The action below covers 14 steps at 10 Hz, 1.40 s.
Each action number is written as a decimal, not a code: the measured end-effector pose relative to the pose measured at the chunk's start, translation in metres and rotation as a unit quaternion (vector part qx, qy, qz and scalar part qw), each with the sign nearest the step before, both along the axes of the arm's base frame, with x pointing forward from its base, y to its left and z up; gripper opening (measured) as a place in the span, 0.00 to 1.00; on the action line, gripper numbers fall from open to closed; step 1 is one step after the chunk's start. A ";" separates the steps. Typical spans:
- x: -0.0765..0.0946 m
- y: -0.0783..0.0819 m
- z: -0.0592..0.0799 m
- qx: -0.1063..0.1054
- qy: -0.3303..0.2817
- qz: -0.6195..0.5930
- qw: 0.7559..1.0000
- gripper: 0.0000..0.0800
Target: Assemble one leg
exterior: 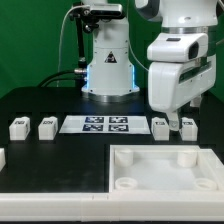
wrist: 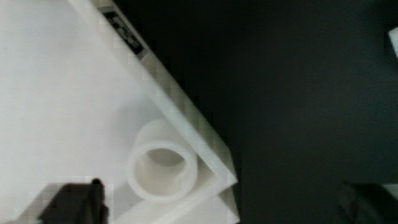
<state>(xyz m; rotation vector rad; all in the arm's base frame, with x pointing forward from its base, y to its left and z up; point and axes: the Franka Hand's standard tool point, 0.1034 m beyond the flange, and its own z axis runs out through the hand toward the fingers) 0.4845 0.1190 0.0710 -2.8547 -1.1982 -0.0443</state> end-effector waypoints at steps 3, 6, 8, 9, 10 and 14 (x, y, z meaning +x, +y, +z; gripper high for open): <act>-0.012 0.010 -0.003 0.002 0.017 -0.163 0.986 0.81; -0.021 0.021 -0.008 0.012 0.041 -0.351 0.935 0.81; -0.023 0.021 -0.008 0.003 0.062 -0.350 0.935 0.81; -0.022 0.022 -0.008 0.005 0.059 -0.350 0.935 0.81; -0.028 0.025 -0.010 -0.003 0.083 -0.373 0.924 0.81; -0.053 0.039 -0.014 -0.087 0.303 -0.399 0.861 0.81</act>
Offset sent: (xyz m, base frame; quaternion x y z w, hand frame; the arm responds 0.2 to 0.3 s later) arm -0.0303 -0.0043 -0.0070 -0.0116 -0.0241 0.3159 0.9484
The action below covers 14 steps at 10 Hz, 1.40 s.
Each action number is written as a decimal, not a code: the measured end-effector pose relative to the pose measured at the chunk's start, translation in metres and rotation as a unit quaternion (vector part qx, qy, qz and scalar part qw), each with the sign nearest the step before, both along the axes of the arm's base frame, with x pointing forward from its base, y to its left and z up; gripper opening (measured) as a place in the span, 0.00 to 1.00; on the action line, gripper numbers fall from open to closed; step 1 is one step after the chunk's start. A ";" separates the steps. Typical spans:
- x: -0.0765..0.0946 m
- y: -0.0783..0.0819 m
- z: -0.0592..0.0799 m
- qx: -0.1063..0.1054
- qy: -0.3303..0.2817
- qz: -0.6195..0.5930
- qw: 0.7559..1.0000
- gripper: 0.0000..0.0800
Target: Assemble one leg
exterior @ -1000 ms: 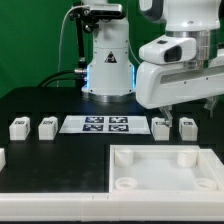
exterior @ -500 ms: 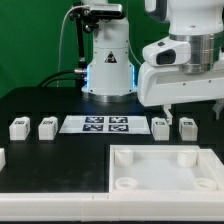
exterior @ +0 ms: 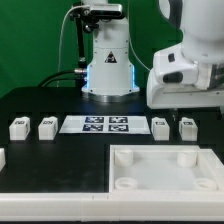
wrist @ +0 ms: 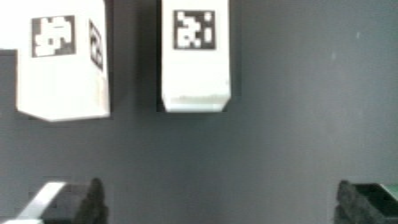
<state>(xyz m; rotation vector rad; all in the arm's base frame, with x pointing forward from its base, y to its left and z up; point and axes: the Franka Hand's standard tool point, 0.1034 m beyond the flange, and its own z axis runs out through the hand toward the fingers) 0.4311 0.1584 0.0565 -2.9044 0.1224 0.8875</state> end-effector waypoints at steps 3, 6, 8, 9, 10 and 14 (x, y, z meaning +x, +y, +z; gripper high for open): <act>-0.012 0.000 -0.002 0.015 0.123 0.027 0.992 0.81; -0.007 0.002 -0.009 0.020 0.154 0.030 0.987 0.81; -0.028 0.005 -0.025 0.009 0.172 0.029 0.985 0.81; -0.038 0.007 -0.030 0.007 0.175 0.033 0.984 0.81; -0.044 0.010 -0.035 0.005 0.175 0.035 0.984 0.81; -0.053 0.010 -0.042 0.002 0.181 0.036 0.983 0.81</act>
Offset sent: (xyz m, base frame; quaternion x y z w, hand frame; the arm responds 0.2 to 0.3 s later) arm 0.0000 0.0000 0.0000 0.0000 -0.2667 0.0000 0.9638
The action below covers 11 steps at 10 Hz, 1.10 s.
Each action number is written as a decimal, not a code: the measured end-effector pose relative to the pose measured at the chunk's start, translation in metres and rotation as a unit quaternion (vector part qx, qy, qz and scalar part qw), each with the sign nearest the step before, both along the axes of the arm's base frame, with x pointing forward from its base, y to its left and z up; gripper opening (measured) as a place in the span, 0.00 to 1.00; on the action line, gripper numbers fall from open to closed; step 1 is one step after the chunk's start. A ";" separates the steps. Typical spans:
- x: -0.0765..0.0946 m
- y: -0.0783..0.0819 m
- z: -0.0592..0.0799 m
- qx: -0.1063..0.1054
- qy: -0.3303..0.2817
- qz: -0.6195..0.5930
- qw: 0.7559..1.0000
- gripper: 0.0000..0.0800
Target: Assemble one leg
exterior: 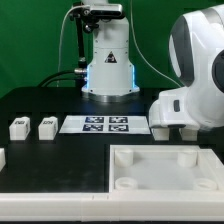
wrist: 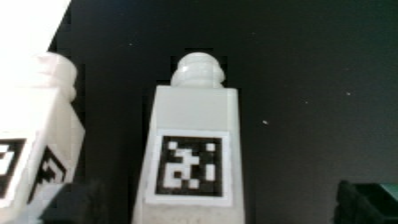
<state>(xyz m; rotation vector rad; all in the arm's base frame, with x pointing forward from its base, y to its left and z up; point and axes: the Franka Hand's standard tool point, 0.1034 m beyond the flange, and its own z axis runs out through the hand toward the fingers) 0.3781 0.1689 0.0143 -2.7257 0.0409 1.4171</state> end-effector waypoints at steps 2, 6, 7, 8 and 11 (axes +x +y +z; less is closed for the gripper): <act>0.000 0.000 0.000 0.000 0.000 0.000 1.000 0.81; 0.000 0.000 0.000 0.000 0.000 0.000 1.000 0.36; 0.000 0.000 0.000 0.000 0.000 0.000 1.000 0.36; 0.000 0.000 0.000 0.000 0.000 0.000 1.000 0.36; 0.000 0.000 0.000 0.000 0.000 0.000 1.000 0.36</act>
Offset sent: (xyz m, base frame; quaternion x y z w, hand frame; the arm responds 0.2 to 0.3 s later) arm 0.0000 0.0000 0.0000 0.0000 0.0000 0.0000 1.0000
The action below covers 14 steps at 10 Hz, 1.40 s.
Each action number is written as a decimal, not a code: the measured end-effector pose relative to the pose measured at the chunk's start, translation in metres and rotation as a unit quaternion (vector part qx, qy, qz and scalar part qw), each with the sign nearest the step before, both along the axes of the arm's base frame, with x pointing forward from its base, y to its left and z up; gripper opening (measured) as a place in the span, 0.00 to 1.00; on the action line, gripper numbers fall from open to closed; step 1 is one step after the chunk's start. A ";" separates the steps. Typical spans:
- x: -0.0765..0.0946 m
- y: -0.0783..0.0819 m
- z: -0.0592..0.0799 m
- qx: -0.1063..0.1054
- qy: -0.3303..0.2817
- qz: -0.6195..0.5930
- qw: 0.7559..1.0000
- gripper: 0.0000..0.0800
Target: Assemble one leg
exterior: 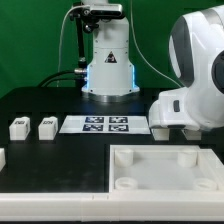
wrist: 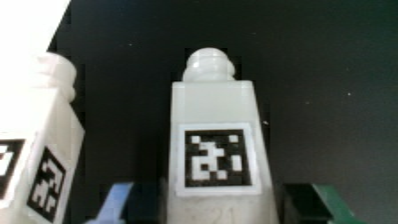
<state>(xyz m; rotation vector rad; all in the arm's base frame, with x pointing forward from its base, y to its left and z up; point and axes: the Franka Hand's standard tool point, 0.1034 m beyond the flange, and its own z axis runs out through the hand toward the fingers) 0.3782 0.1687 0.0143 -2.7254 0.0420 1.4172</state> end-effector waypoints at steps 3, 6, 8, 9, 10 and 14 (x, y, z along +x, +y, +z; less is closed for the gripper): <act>0.022 -0.010 0.031 0.019 -0.017 0.007 1.000 0.36; 0.064 -0.040 0.099 0.058 -0.104 0.023 0.993 0.36; 0.059 -0.028 0.125 0.018 -0.165 -0.014 0.986 0.36; 0.066 -0.029 0.118 0.028 -0.226 -0.007 0.974 0.36; 0.070 -0.032 0.117 0.022 -0.276 -0.015 0.961 0.36; 0.144 -0.065 0.160 0.038 -0.420 0.003 0.907 0.36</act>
Offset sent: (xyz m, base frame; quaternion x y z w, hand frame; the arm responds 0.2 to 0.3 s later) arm 0.0387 -0.0385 0.0797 0.0197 -0.0135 -0.0643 0.9976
